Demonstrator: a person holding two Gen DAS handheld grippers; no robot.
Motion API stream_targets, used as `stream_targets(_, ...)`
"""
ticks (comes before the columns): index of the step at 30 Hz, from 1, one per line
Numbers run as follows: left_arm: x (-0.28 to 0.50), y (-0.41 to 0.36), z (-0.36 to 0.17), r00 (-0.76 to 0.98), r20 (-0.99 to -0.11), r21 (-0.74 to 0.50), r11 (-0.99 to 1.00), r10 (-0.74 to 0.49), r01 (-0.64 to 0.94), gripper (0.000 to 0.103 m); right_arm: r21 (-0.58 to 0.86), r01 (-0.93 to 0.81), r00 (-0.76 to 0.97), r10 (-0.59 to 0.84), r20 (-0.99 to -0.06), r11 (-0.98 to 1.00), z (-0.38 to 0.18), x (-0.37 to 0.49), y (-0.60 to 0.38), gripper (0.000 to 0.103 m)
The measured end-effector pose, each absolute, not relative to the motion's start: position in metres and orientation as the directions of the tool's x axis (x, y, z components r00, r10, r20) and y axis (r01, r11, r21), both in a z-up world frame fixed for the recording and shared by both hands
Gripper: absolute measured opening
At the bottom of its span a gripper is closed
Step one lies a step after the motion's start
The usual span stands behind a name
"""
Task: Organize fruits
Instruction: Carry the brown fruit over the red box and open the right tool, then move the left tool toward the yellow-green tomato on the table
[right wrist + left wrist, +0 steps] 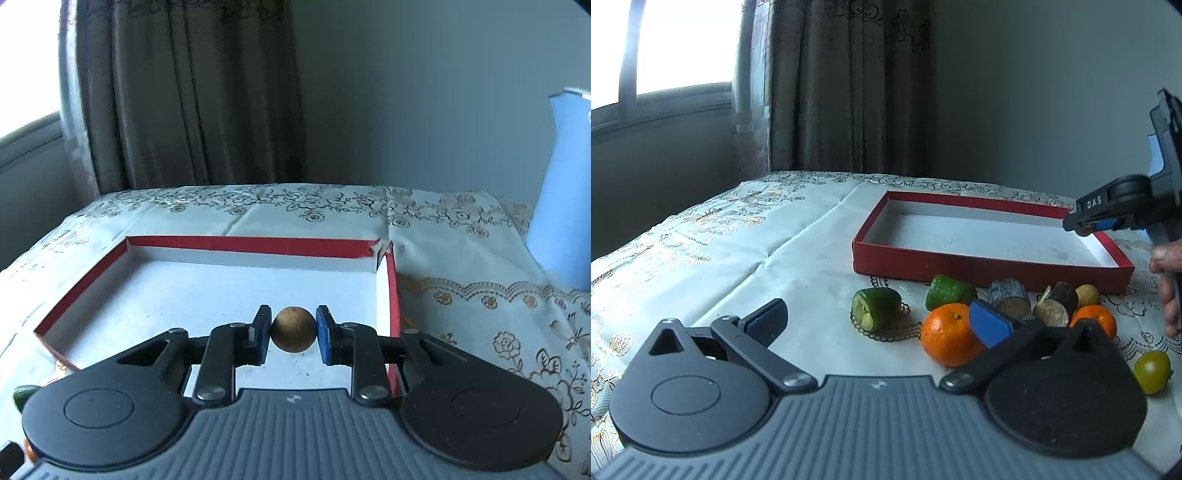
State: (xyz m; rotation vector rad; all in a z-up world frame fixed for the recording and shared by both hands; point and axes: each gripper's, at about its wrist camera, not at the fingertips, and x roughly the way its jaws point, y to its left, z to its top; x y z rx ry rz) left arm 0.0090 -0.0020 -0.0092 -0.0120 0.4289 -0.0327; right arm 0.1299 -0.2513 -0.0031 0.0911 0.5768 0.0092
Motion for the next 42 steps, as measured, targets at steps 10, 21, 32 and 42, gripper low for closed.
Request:
stream_targets(10,0.007,0.004,-0.009,0.908,-0.415,-0.056,0.998,-0.051,0.031,0.103,0.173,0.017,0.916,0.054,-0.398,0.985,0.016,0.08,-0.273,0.073)
stream_targets(21,-0.032,0.061,0.008,0.921,-0.316,-0.07,0.974,-0.227,0.216,0.103,0.206,0.049,0.97,0.002,-0.244,0.977,0.015,0.005,-0.332,0.08)
stream_targets(32,-0.06,0.049,0.0,0.911,-0.36,0.092,0.964,-0.201,0.249,0.103,0.206,0.034,0.97,0.017,-0.241,0.978,0.013,0.001,-0.335,0.08)
stream_targets(42,-0.029,0.028,-0.021,0.82,-0.553,0.05,0.977,-0.147,0.209,0.103,0.168,0.065,0.967,-0.021,-0.255,0.984,0.006,0.002,-0.333,0.082)
